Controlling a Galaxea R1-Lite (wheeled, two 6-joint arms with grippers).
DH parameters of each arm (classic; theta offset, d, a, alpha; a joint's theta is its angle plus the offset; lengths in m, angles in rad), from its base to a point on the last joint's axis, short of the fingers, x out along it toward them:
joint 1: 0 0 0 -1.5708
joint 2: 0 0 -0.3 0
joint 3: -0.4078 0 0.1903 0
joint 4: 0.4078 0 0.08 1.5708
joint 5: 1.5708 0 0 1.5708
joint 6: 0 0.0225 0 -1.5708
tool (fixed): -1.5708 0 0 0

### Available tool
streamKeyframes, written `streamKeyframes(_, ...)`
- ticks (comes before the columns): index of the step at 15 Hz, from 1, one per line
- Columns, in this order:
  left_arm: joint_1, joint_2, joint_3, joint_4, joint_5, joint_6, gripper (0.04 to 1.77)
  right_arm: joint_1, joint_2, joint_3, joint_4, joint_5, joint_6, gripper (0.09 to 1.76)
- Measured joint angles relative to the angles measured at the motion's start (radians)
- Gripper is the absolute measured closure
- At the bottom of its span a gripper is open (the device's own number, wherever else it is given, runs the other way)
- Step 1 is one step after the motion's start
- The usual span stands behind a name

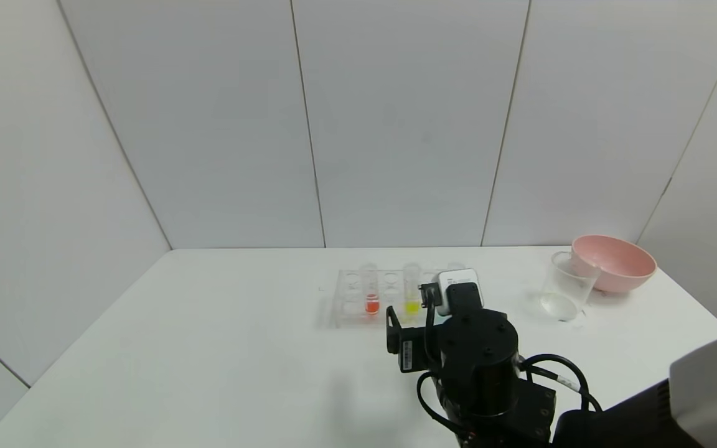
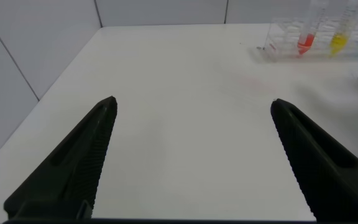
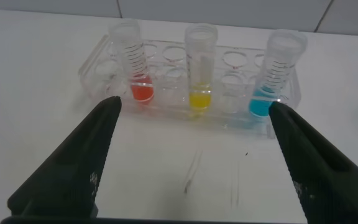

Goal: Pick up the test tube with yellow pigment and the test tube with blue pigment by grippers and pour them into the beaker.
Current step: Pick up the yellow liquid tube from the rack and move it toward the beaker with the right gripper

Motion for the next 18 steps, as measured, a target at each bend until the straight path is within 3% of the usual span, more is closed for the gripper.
streamKeyframes(12, 0.000, 0.000, 0.000, 0.000, 0.000, 0.000, 0.05, -0.084, 0.204, -0.280, 0.051, -0.019, -0.044, 0.14)
streamKeyframes(18, 0.000, 0.000, 0.000, 0.000, 0.000, 0.000, 0.05, -0.150, 0.276, -0.379, 0.053, 0.032, -0.083, 0.14)
